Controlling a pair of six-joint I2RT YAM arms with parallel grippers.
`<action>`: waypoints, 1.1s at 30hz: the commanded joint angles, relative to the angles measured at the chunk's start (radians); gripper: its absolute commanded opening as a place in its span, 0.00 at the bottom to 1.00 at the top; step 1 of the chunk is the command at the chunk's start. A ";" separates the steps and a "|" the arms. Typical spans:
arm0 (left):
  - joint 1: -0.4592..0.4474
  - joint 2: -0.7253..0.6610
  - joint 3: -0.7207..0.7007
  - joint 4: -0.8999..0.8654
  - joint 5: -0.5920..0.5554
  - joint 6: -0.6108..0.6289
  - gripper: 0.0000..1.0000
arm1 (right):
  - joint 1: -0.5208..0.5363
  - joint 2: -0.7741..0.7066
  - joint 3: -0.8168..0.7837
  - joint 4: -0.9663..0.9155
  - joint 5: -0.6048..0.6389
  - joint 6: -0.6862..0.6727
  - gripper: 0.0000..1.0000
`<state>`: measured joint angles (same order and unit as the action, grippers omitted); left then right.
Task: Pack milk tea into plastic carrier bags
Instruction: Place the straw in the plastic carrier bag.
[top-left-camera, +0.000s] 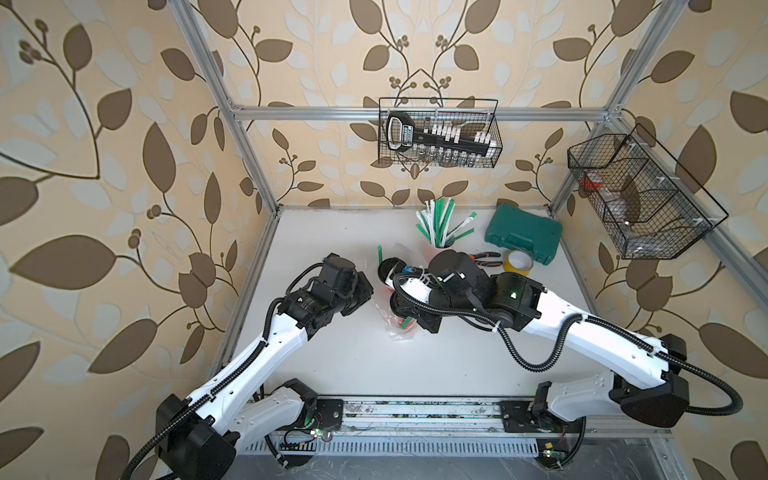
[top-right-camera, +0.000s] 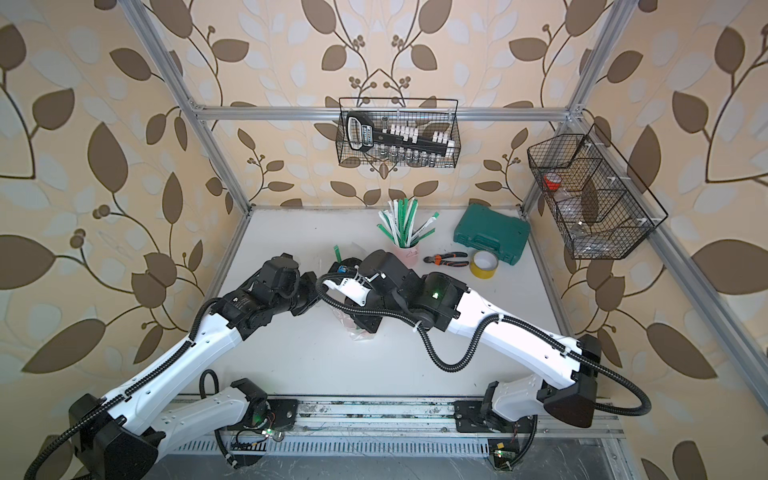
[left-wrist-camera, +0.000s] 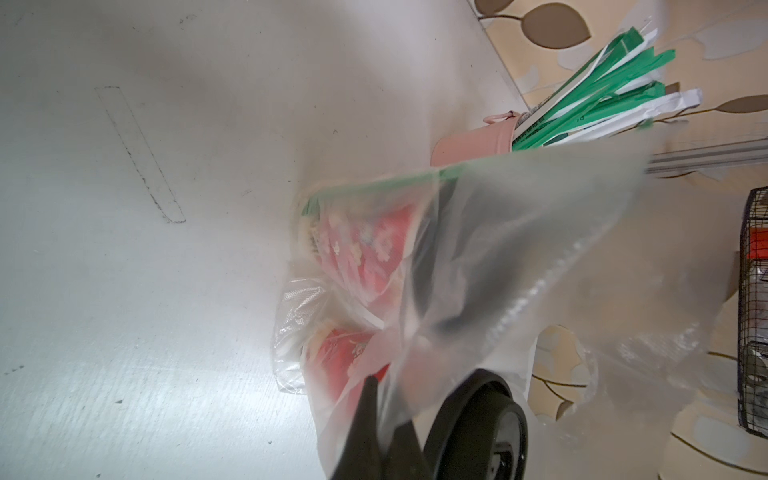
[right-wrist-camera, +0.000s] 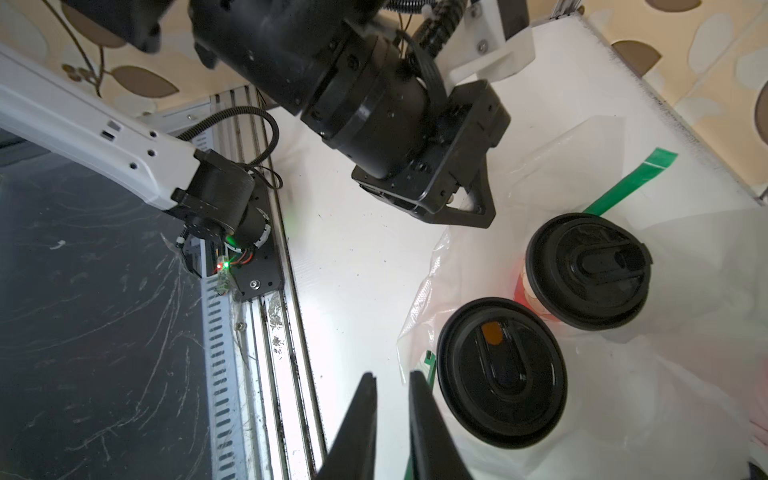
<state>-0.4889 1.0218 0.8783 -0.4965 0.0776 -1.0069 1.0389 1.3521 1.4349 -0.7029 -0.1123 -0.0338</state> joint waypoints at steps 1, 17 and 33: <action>0.010 -0.023 -0.003 0.015 0.003 -0.012 0.00 | 0.006 -0.034 -0.082 0.073 -0.010 0.033 0.11; 0.014 -0.012 0.001 0.026 0.016 -0.010 0.00 | 0.029 -0.198 -0.269 0.211 -0.062 0.041 0.43; 0.013 -0.028 0.001 0.013 0.010 -0.012 0.00 | 0.031 -0.134 -0.375 0.332 -0.015 0.049 0.14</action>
<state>-0.4889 1.0210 0.8783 -0.4931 0.0792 -1.0069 1.0649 1.2072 1.0771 -0.4088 -0.1482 0.0170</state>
